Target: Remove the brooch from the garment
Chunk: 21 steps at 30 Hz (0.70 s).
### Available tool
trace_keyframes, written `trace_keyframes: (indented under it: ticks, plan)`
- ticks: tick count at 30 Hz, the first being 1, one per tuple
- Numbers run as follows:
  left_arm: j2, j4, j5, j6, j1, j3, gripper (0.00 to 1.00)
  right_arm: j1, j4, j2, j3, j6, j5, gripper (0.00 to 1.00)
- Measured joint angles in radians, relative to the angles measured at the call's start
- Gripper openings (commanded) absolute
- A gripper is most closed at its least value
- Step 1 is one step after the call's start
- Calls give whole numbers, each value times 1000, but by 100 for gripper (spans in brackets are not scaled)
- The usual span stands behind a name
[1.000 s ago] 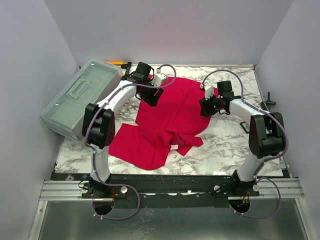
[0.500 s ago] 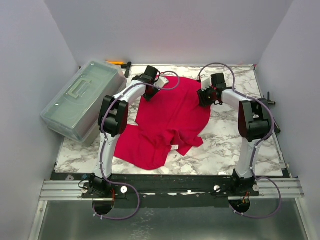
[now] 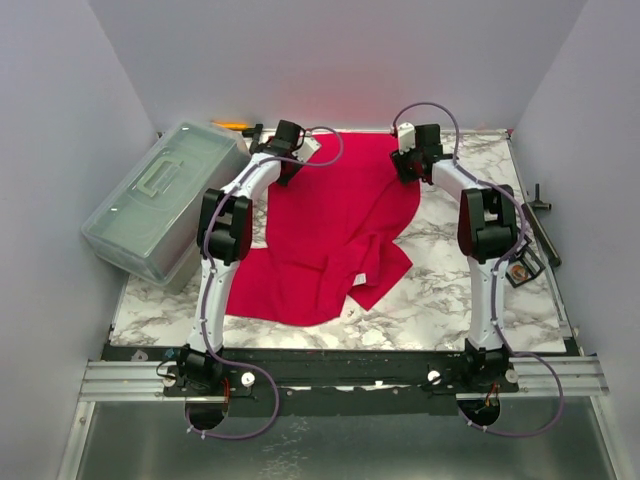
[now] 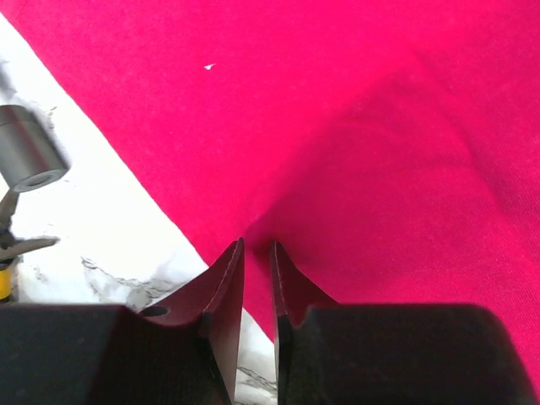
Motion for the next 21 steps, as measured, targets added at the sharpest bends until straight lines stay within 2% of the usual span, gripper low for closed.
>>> trace_keyframes:
  ticks: [5,8,13,17,21]
  plan:
    - [17,9,10,-24,31,36,62,0,-44,-8,26,19,2,62]
    - [-18,14,52,-53,43,-2,74,0,-102,-105,-51,29,-43,62]
    - [-222,-24,261,-113,46,-223,74,-10,-234,-425,-232,39,-200,59]
    - [-504,-28,511,-150,32,-439,70,-10,-295,-672,-425,43,-364,56]
    - [-752,-16,695,-142,-33,-629,61,-10,-343,-719,-615,47,-467,55]
